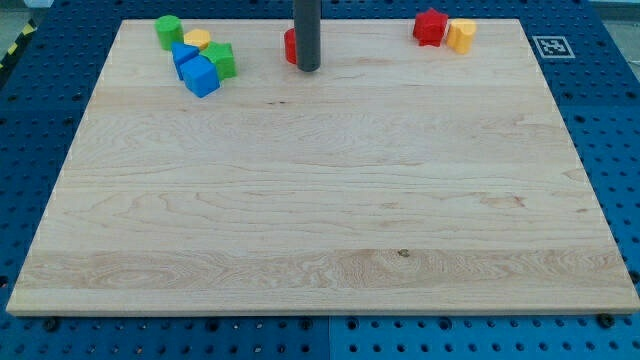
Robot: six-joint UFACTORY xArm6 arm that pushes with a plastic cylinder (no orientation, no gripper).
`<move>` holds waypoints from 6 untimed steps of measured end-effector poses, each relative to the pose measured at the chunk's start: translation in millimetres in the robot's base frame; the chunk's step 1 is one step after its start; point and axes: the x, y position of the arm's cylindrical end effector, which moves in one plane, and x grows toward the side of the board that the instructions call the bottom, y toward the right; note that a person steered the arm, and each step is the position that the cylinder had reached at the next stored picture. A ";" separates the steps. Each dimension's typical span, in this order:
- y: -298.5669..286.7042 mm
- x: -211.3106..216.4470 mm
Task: Move the red circle closer to the yellow hexagon
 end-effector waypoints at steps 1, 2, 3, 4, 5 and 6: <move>22.2 -2.0; 23.1 -23.2; 20.1 -24.0; 5.1 -25.5; -21.5 -28.6; -39.0 -41.2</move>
